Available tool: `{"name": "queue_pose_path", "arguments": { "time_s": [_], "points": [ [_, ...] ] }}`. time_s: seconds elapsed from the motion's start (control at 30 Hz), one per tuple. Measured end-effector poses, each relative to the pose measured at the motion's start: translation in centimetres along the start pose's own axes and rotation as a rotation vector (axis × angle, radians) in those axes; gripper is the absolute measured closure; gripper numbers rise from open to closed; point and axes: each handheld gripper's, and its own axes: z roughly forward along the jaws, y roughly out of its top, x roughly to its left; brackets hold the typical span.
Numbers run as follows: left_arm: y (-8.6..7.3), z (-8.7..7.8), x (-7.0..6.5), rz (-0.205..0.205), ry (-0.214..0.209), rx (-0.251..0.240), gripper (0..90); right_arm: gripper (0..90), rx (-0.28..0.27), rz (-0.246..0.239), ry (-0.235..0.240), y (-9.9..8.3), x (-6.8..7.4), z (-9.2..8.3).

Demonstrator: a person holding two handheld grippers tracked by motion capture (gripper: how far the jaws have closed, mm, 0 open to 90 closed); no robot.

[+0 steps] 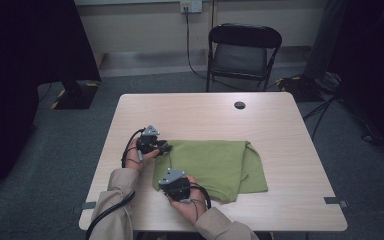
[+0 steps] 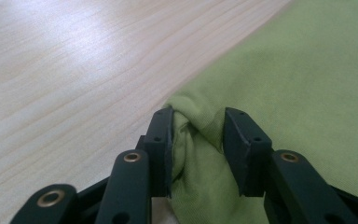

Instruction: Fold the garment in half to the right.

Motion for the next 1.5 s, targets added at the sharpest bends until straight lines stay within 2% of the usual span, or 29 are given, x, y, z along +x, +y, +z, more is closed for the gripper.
{"name": "queue_pose_path", "arguments": {
  "time_s": [0.13, 0.23, 0.3, 0.33, 0.4, 0.47, 0.57, 0.7, 0.83, 1.03, 1.23, 1.43, 1.5],
  "points": [
    [0.0, 0.0, -0.3, 0.003, -0.021, -0.005, 78.1, 87.1, 0.001, -0.006, -0.003, 0.0, 0.0, 0.0],
    [0.4, -0.1, -0.8, 0.028, 0.002, 0.017, 83.9, 87.4, -0.002, -0.001, 0.001, 0.0, 0.0, 0.0],
    [0.7, -0.4, -0.9, 0.015, 0.004, 0.026, 84.4, 87.5, -0.006, 0.003, 0.02, 0.1, 0.0, -0.1],
    [0.8, -0.6, -0.8, -0.004, -0.002, 0.024, 84.6, 87.5, -0.014, 0.008, 0.031, 0.1, 0.1, -0.3],
    [1.2, -1.2, -0.7, -0.021, -0.008, 0.03, 84.8, 87.5, -0.018, -0.01, 0.032, 0.4, 0.2, -0.6],
    [1.5, -1.9, -0.7, -0.04, -0.011, 0.024, 84.8, 87.5, -0.026, -0.002, 0.043, 0.8, 0.2, -0.9],
    [2.2, -2.9, -0.6, -0.051, -0.007, 0.038, 84.9, 87.6, -0.043, 0.006, 0.059, 1.4, 0.2, -1.4],
    [3.1, -4.4, -0.5, -0.041, 0.004, 0.072, 84.9, 87.5, -0.068, 0.004, 0.083, 2.5, 0.4, -2.2],
    [4.0, -6.1, -0.5, -0.02, 0.029, 0.103, 84.9, 87.6, -0.098, -0.004, 0.102, 3.9, 0.7, -2.9],
    [5.2, -9.1, -0.1, -0.013, 0.068, 0.134, 85.1, 87.6, -0.142, -0.013, 0.127, 6.3, 1.4, -3.7],
    [5.6, -11.9, 0.6, -0.025, 0.112, 0.157, 85.1, 87.6, -0.174, -0.035, 0.144, 8.6, 2.3, -4.0],
    [5.9, -14.6, 1.3, -0.038, 0.156, 0.182, 85.1, 87.6, -0.206, -0.034, 0.168, 10.4, 3.1, -3.7],
    [6.0, -15.1, 1.4, -0.032, 0.159, 0.187, 85.1, 87.6, -0.209, -0.041, 0.174, 10.9, 3.4, -3.7]
  ]
}}
